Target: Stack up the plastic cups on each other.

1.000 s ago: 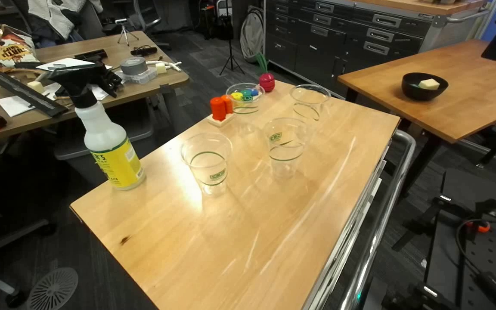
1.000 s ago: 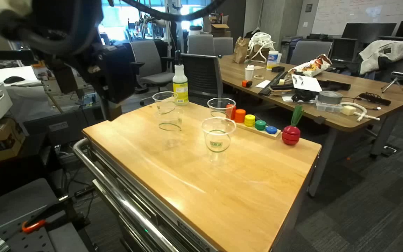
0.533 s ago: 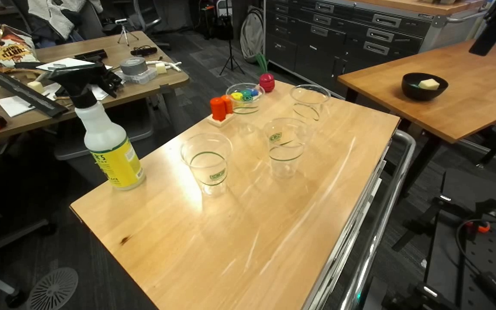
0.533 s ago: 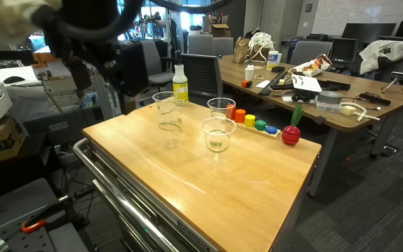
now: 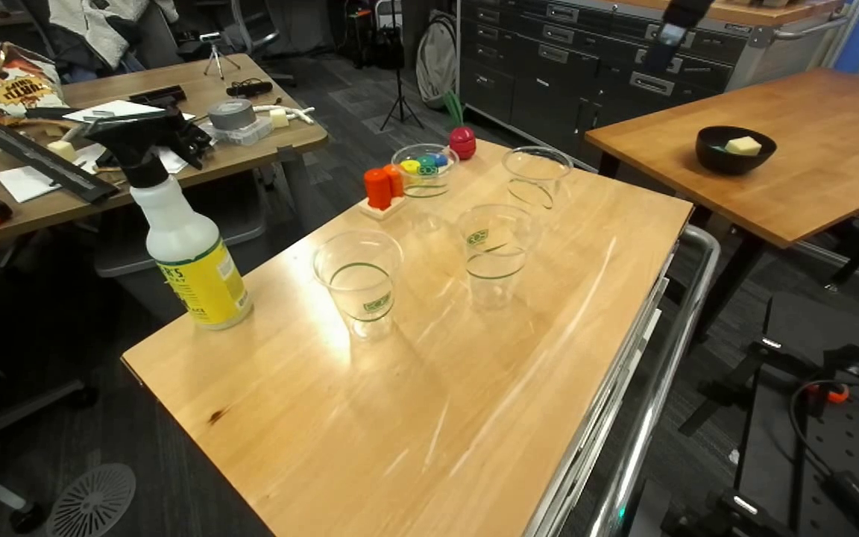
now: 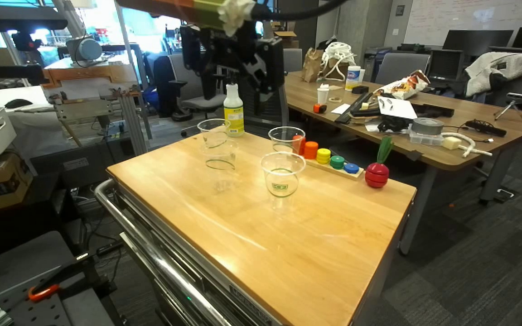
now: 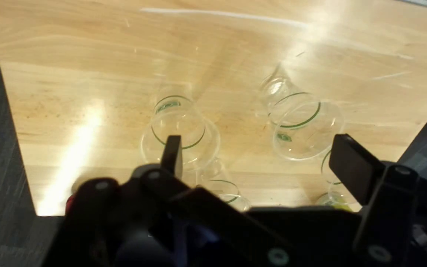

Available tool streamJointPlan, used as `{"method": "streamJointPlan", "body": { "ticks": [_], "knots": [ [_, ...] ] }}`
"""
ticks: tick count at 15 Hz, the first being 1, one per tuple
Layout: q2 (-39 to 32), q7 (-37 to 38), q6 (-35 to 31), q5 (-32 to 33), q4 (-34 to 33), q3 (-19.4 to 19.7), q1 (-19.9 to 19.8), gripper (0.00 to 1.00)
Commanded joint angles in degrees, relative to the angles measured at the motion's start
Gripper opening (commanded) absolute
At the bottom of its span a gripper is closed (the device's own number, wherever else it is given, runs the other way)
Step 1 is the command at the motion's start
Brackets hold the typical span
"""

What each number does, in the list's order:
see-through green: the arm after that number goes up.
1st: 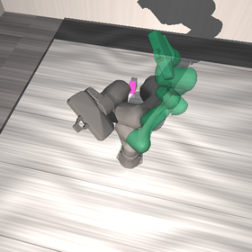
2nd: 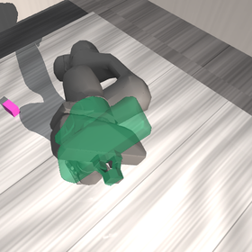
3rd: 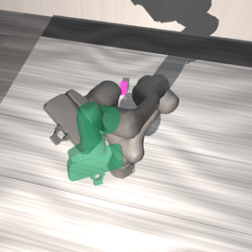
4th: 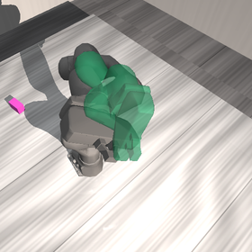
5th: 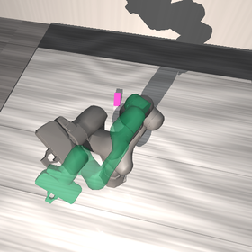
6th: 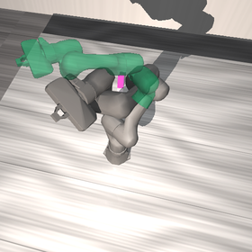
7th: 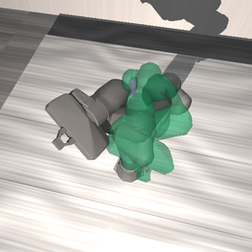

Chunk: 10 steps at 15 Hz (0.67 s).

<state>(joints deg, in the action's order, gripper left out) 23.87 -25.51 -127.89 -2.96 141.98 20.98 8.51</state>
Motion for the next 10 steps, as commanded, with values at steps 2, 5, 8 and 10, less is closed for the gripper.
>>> {"method": "streamJointPlan", "body": {
  "ticks": [2, 5, 8, 10],
  "knots": [
    [-18.48, 1.08, -0.10, -3.03, -15.76, 1.65, 2.22, 1.00],
    [-28.01, 0.17, 2.36, -6.17, -24.36, -3.90, -4.61, 1.00],
    [-35.01, 1.65, 5.98, -4.76, -31.75, -7.52, -9.67, 1.00],
    [-37.82, 1.46, 9.56, -3.77, -35.05, -9.36, -12.44, 1.00]
  ]
}}
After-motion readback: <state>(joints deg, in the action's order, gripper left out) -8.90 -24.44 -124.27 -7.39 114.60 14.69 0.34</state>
